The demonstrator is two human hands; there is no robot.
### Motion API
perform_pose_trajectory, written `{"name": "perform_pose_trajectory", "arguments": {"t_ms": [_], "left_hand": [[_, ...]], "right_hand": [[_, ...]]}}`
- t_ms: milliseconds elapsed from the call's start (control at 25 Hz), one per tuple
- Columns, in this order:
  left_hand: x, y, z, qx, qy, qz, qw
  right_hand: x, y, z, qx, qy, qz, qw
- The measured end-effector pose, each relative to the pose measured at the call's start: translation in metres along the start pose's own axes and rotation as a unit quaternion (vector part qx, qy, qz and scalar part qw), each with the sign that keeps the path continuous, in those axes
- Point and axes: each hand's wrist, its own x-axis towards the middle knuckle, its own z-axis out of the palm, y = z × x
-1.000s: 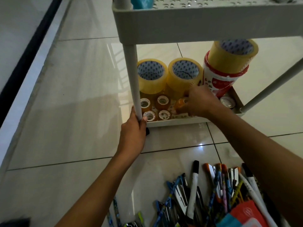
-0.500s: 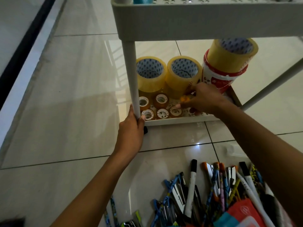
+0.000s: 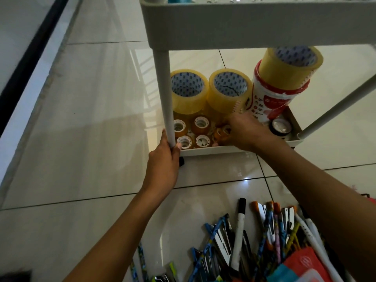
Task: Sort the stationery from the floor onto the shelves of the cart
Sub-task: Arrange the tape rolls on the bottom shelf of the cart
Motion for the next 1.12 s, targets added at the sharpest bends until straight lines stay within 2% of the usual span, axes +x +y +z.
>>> {"name": "perform_pose_trajectory", "arguments": {"t_ms": [120, 280, 480, 680, 960, 1120], "left_hand": [[0.001, -0.002, 0.001, 0.001, -0.001, 0.001, 1.0], [0.001, -0.003, 0.001, -0.002, -0.002, 0.0, 1.0], [0.001, -0.003, 0.001, 0.002, 0.0, 0.003, 1.0], [0.001, -0.002, 0.001, 0.005, -0.002, -0.004, 1.0], [0.001, -0.003, 0.001, 0.011, -0.003, 0.003, 1.0], [0.001, -0.004, 0.002, 0.005, -0.002, -0.003, 1.0]], "right_hand": [[-0.002, 0.004, 0.0, 0.031, -0.007, -0.009, 0.999], [-0.007, 0.006, 0.001, 0.11, 0.024, -0.01, 0.994], [-0.008, 0.006, 0.004, 0.131, 0.023, -0.005, 0.991], [-0.009, -0.006, 0.001, 0.151, 0.132, 0.013, 0.98], [0.008, -0.033, 0.026, 0.049, 0.207, -0.028, 0.977], [0.009, -0.026, 0.027, 0.089, 0.209, -0.013, 0.974]]}}
